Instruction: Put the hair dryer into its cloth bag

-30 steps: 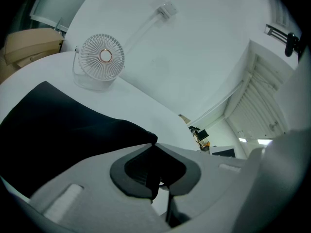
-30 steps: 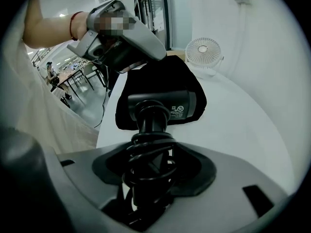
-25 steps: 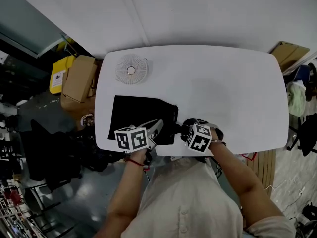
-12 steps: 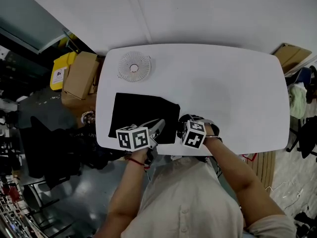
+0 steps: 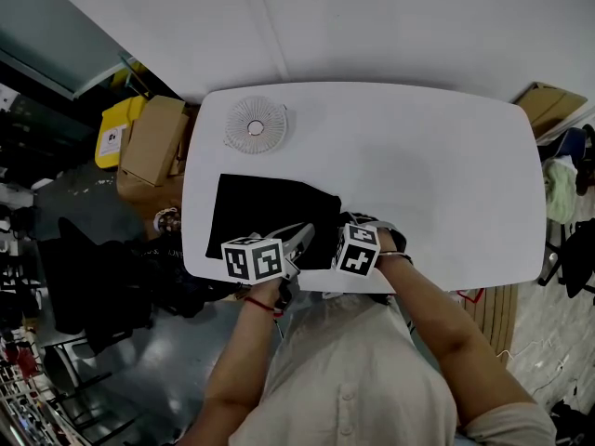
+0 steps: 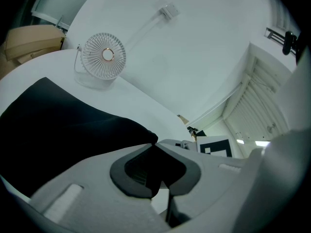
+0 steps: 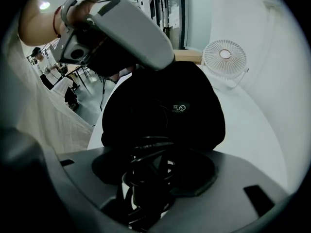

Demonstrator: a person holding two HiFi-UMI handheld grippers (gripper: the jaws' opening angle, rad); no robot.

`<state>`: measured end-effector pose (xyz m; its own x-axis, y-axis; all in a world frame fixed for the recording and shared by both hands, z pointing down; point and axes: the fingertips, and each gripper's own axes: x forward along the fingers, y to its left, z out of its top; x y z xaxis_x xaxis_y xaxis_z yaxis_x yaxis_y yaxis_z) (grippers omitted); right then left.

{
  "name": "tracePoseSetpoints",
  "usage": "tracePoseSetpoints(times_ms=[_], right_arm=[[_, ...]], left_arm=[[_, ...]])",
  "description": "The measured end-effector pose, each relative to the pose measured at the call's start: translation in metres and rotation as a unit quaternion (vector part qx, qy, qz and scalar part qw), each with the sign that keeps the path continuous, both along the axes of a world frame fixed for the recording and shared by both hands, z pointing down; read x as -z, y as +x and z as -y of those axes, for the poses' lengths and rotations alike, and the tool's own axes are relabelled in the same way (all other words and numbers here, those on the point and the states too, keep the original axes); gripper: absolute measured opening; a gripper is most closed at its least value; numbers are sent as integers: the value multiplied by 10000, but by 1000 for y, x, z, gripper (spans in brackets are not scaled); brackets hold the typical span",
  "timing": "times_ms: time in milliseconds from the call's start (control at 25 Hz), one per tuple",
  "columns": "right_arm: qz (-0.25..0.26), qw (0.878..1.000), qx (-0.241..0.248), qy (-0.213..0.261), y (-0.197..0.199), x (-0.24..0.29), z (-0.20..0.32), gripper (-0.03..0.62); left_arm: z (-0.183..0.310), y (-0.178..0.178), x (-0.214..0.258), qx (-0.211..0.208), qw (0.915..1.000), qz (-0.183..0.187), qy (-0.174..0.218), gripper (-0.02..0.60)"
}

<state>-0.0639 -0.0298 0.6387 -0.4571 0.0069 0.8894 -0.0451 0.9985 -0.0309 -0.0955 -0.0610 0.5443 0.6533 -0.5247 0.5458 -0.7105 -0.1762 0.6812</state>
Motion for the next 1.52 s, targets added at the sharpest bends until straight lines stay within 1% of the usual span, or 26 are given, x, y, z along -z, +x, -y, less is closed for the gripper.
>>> tracePoseSetpoints(times_ms=[240, 440, 600, 800, 920, 1000, 1080, 1160, 1280, 1320, 1400, 1440, 1520], right_arm=[[35, 9998, 106, 173, -3, -6, 2, 255], [195, 9993, 87, 305, -1, -9, 4, 262], [491, 9979, 110, 416, 1, 3, 5, 299], [934, 9944, -224, 433, 21, 25, 8, 301], [1182, 9908, -554, 360, 42, 36, 8, 301], [1262, 9888, -742, 306, 58, 38, 8, 301], [1217, 9887, -838, 266, 72, 34, 6, 299], [1067, 9906, -822, 253, 84, 26, 2, 299], [708, 9949, -531, 494, 96, 10, -3, 298], [643, 9949, -423, 659, 97, 8, -2, 285], [613, 9925, -290, 1016, 96, 8, 3, 178], [607, 9915, -229, 1125, 96, 9, 4, 163], [603, 9913, -116, 1165, 96, 9, 5, 160]], left_arm=[[2, 0, 0, -18, 10000, -32, 3, 21], [2, 0, 0, -19, 10000, -54, 12, 21], [2, -1, -1, -22, 10000, -45, -4, 21], [5, -4, -2, -38, 10000, -32, -8, 23], [5, -4, -2, -47, 10000, -33, -23, 21], [5, -4, -3, -58, 10000, -29, -36, 21], [5, -5, -4, -65, 10000, -25, -46, 21], [4, -6, -5, -67, 10000, -20, -63, 23], [4, -6, -8, -76, 9999, -4, -90, 21], [4, -6, -8, -77, 9999, 0, -95, 22], [4, -6, -8, -77, 9999, 5, -103, 21], [4, -5, -8, -80, 9999, 6, -107, 21], [4, -5, -8, -87, 9999, 1, -117, 21]])
